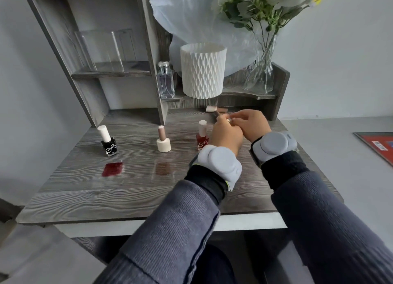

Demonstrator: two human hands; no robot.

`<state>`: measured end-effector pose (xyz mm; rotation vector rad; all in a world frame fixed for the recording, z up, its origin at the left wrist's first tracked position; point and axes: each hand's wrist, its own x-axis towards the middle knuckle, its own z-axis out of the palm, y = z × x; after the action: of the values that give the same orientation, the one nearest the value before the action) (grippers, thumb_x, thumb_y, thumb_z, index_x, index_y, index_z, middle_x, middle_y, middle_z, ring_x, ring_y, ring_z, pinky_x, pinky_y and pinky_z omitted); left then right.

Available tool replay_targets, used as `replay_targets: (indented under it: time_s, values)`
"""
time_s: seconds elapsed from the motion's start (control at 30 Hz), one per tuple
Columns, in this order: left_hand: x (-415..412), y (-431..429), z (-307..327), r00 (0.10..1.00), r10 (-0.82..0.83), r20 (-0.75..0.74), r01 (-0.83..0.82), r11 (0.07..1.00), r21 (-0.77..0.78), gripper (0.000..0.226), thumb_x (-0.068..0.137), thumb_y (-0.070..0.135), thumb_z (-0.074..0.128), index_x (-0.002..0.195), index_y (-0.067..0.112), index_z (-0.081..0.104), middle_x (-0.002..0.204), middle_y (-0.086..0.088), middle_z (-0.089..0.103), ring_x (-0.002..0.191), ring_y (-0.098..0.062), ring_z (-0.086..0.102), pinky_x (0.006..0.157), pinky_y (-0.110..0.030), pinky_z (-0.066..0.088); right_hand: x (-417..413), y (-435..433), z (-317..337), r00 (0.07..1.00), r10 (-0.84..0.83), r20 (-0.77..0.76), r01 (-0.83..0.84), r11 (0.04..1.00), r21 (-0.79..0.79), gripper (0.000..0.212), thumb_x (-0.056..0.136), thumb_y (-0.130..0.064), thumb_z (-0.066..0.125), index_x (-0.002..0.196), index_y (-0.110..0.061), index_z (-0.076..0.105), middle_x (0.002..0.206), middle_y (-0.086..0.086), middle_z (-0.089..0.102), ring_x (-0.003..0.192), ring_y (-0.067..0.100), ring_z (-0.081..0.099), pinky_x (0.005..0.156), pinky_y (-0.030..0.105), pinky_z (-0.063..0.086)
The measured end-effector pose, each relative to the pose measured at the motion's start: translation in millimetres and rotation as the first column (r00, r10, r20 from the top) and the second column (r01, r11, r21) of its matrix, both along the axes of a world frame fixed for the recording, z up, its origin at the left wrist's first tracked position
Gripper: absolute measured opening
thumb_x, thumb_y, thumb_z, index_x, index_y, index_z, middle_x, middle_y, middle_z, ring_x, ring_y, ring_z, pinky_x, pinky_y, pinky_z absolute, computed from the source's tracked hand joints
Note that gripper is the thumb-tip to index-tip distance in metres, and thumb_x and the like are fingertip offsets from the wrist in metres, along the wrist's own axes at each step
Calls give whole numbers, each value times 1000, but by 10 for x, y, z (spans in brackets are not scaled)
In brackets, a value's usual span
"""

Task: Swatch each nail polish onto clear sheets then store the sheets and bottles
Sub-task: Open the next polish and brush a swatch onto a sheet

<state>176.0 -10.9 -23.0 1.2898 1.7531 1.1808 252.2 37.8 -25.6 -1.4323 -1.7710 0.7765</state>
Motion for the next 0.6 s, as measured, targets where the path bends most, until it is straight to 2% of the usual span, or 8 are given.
replay_targets:
  time_s: [0.13, 0.27, 0.37, 0.43, 0.5, 0.6]
  values:
    - [10, 307, -9, 997, 63, 45, -58, 993, -101, 47, 99, 10, 33, 145, 2, 28, 143, -18, 42, 129, -33, 42, 102, -36, 32, -9, 228, 21, 999, -8, 51, 10, 999, -37, 27, 91, -8, 55, 113, -9, 70, 111, 12, 70, 100, 24, 63, 90, 32, 47]
    - [-29, 546, -49, 991, 121, 54, -113, 985, -129, 40, 97, 7, 36, 135, -4, 39, 137, -22, 47, 124, -35, 45, 98, -37, 35, -38, 448, -33, 988, 61, 141, -46, 993, -108, 32, 95, -12, 53, 125, -7, 62, 124, 11, 64, 116, 24, 58, 89, 24, 40]
    - [-45, 680, -49, 986, 141, 93, -128, 983, -133, 39, 101, 17, 36, 134, -3, 43, 137, -19, 47, 124, -34, 46, 95, -34, 34, -108, 580, -68, 960, 167, 225, -139, 981, -133, 22, 100, -17, 49, 111, -9, 65, 103, 5, 65, 101, 19, 55, 73, 20, 37]
    - [-42, 731, -48, 985, 131, 116, -114, 984, -137, 45, 102, 26, 33, 135, -3, 43, 138, -20, 46, 125, -34, 45, 99, -36, 33, -159, 652, -78, 933, 221, 283, -188, 972, -142, 27, 100, -12, 47, 123, -6, 60, 113, 11, 65, 101, 20, 55, 76, 22, 35]
    - [-30, 734, -40, 978, 136, 161, -114, 984, -136, 51, 102, 32, 31, 136, -4, 42, 140, -20, 45, 126, -34, 44, 103, -38, 33, -200, 703, -84, 909, 261, 325, -220, 963, -158, 34, 99, -10, 47, 132, -5, 54, 125, 15, 62, 112, 25, 57, 81, 23, 35]
    - [-42, 739, -38, 975, 127, 184, -97, 982, -163, 56, 102, 38, 27, 137, -3, 41, 142, -20, 44, 129, -34, 41, 107, -39, 30, -222, 720, -103, 853, 302, 425, -252, 953, -170, 34, 100, -11, 46, 133, -3, 51, 127, 16, 60, 117, 28, 55, 84, 26, 36]
